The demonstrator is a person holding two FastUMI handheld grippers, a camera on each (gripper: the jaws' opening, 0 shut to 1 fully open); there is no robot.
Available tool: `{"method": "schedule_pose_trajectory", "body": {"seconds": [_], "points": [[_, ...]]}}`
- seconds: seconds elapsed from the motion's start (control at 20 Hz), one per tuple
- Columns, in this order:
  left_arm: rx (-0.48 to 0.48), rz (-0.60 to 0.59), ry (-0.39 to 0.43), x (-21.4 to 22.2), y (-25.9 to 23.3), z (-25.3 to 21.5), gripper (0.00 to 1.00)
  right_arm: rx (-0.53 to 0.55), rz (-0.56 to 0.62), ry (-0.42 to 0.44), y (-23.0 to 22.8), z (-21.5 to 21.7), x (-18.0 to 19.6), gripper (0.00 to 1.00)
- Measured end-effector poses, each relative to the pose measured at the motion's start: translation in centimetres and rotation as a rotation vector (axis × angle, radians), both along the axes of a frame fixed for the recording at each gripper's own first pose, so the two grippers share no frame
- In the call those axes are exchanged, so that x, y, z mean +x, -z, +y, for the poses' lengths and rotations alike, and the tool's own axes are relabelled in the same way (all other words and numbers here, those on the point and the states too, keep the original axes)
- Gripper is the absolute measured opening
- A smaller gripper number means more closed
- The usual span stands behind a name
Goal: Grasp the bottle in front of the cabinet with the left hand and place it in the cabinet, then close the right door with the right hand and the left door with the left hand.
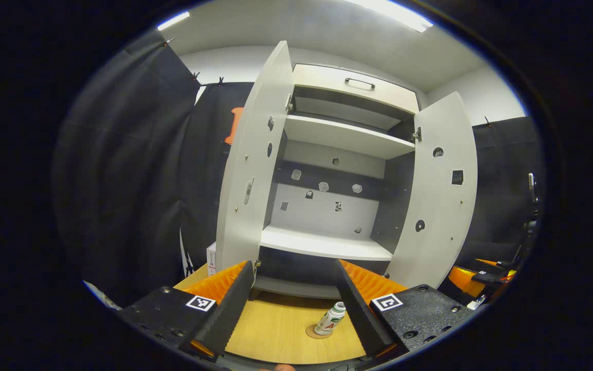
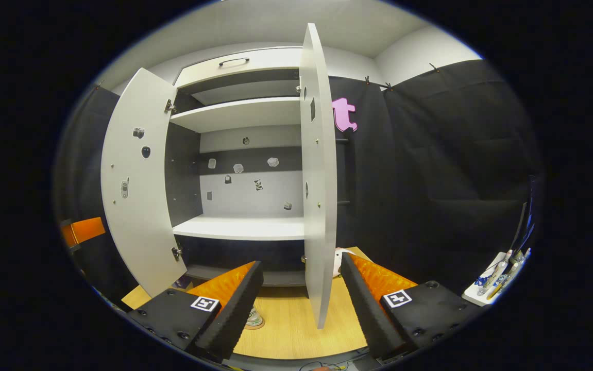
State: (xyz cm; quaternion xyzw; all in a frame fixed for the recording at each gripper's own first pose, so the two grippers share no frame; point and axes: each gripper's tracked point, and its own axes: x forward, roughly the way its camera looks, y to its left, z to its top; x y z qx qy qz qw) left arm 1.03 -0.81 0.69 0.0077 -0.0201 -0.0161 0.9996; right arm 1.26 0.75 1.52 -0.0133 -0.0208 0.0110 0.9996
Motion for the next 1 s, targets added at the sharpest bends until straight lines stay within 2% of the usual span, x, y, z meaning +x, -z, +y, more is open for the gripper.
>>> {"method": "schedule_pose_trajectory", "body": {"seconds": [0.25,0.3,0.35,0.65,0.9,1.0], "points": [[-0.018,0.005,0.018,0.0,0.2,-0.6,0.95,-0.008,0.001,-0.012,-0.1,0.3,0.0,0.99],[-0.024,0.004,0.020,0.0,0.2,-0.7,0.95,-0.014,-0.005,-0.007,-0.3,0.2,0.0,0.93],[-0.027,0.000,0.019,0.0,0.1,-0.7,0.95,-0.020,-0.011,-0.003,-0.6,0.0,0.0,0.92],[-0.007,-0.014,0.014,0.2,0.0,-0.5,0.95,-0.031,-0.035,0.013,-1.4,-0.5,-0.4,0.92],[0.004,-0.009,0.050,0.7,1.0,-1.6,0.95,-0.043,-0.030,0.030,-0.9,-1.2,-1.2,0.92],[0.014,-0.023,0.092,1.2,1.6,-2.7,0.95,-0.048,-0.033,0.042,-0.9,-1.5,-1.3,0.92]]}}
